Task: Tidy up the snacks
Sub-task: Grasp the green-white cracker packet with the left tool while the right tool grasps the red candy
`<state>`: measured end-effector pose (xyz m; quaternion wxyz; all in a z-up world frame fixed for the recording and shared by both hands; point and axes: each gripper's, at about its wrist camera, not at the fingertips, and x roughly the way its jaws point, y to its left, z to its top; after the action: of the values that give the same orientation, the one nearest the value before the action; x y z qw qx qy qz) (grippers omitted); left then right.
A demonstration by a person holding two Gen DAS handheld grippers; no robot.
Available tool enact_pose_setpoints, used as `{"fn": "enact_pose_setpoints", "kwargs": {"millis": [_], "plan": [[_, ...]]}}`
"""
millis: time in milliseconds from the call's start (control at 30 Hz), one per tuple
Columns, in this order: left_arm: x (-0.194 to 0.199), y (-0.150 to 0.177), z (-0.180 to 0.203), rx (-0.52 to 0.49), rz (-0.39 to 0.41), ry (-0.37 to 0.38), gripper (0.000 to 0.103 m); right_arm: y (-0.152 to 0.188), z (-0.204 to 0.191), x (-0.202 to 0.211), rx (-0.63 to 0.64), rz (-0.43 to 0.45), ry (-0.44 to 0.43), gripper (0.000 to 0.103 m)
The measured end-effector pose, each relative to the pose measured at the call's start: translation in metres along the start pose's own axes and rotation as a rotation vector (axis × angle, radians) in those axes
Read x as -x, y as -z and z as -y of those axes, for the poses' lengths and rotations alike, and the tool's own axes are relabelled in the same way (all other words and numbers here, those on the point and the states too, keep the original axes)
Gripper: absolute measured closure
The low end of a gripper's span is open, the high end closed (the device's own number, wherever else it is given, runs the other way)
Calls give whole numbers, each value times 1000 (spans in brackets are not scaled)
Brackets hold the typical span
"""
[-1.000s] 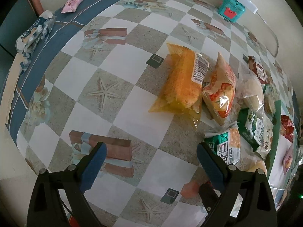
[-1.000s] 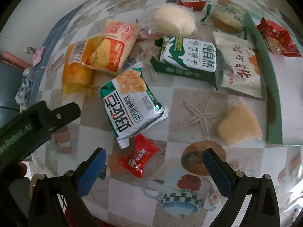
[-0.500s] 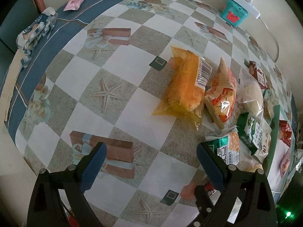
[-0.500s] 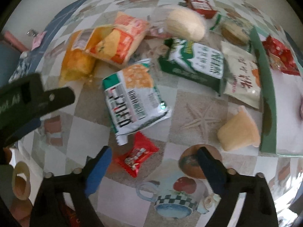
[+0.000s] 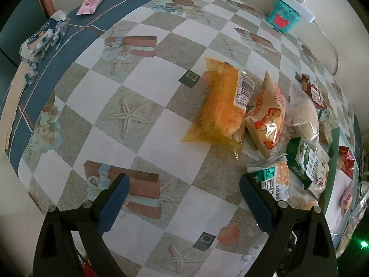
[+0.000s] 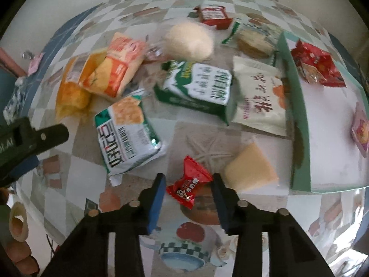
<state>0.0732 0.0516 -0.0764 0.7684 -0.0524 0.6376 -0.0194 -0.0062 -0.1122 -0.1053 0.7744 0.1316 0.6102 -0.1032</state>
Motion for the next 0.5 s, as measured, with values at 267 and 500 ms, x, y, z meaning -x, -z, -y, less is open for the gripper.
{"fn": "enact_pose_setpoints", "kwargs": {"millis": [267, 500], "plan": [[1, 4, 14, -12, 0, 52, 7, -8, 36, -3, -24, 11, -16, 76], [1, 5, 42, -52, -18, 102, 7, -19, 41, -4, -1, 13, -8, 78]]}}
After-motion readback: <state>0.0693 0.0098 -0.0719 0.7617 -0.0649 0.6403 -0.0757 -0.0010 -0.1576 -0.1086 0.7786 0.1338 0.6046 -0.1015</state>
